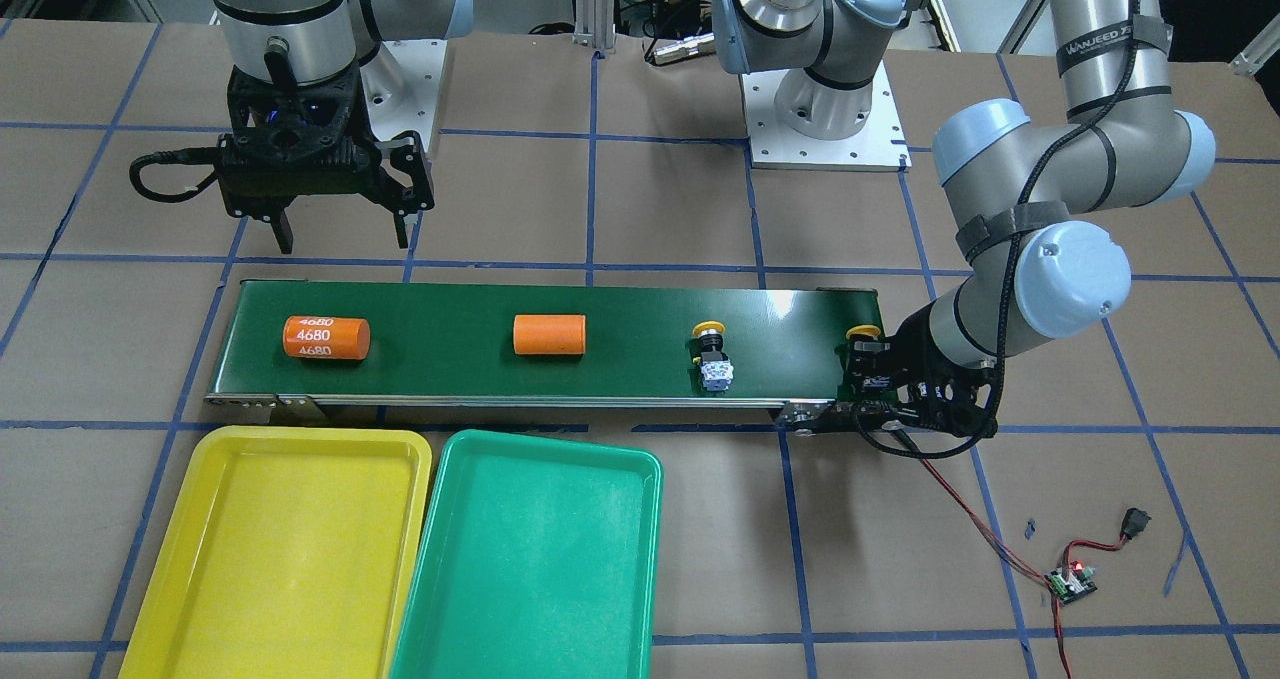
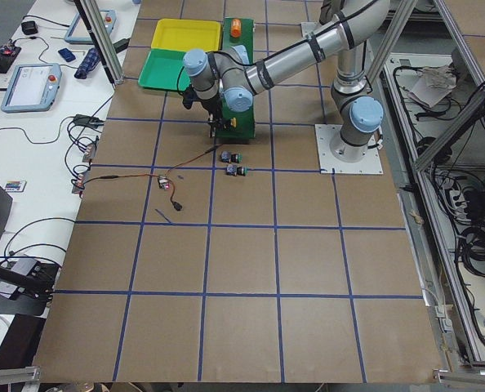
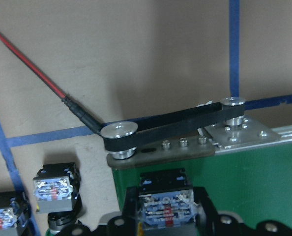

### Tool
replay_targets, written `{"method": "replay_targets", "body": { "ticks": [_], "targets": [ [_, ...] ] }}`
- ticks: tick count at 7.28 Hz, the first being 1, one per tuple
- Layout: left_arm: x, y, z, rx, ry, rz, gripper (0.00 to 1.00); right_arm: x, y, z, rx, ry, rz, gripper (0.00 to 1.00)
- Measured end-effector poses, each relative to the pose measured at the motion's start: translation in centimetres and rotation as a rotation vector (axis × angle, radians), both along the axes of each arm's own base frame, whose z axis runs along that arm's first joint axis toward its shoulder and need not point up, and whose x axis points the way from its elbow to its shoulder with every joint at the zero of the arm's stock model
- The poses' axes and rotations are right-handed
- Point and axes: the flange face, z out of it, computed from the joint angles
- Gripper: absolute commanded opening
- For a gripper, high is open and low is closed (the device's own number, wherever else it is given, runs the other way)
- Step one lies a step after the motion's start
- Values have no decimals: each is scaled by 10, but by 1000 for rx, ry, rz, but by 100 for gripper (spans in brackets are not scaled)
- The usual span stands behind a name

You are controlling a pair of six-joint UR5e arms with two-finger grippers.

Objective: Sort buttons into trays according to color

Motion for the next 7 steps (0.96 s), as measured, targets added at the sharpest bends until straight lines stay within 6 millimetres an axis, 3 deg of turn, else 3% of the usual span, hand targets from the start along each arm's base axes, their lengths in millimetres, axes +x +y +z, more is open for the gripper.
{"method": "replay_targets", "body": {
  "ticks": [2, 4, 6, 7],
  "targets": [
    [-3, 10, -1, 9, 10, 4, 100, 5, 0, -24, 92, -35, 4, 100],
    [2, 5, 34, -51, -12, 7, 100, 9, -1, -34, 122, -59, -8, 97],
    [36, -10, 69, -110, -88, 26, 100, 23, 3, -37, 125, -63, -17, 93],
    [62, -12, 67, -105, -115, 27, 100, 31, 5, -41, 123, -63, -9, 93]
  ]
}}
